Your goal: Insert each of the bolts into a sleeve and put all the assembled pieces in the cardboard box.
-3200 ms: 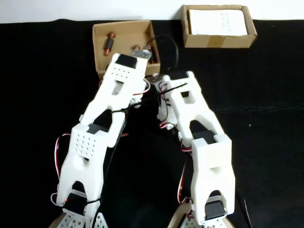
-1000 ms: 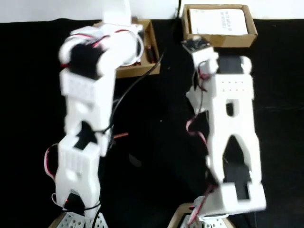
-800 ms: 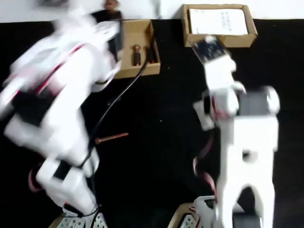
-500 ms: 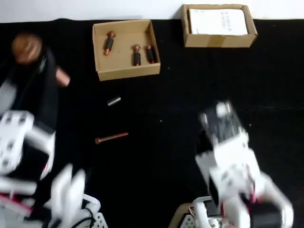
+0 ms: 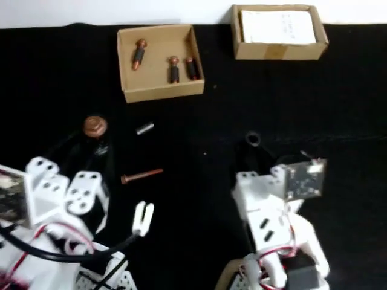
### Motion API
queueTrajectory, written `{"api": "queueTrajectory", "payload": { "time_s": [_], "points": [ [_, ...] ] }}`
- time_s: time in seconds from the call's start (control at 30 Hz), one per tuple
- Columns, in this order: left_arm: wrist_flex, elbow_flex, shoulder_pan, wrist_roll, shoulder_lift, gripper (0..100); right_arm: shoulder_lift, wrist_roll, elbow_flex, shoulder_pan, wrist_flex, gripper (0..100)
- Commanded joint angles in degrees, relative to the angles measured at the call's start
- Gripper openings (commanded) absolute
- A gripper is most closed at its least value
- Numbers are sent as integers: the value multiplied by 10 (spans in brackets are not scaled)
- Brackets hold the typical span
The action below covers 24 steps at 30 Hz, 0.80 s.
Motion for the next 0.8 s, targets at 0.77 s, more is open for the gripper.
{"api": "queueTrajectory", "payload": {
  "time_s": [0.77],
  "points": [
    [-238,127,211,83,156,9,1,-12,216,-202,-171,9]
  ]
}}
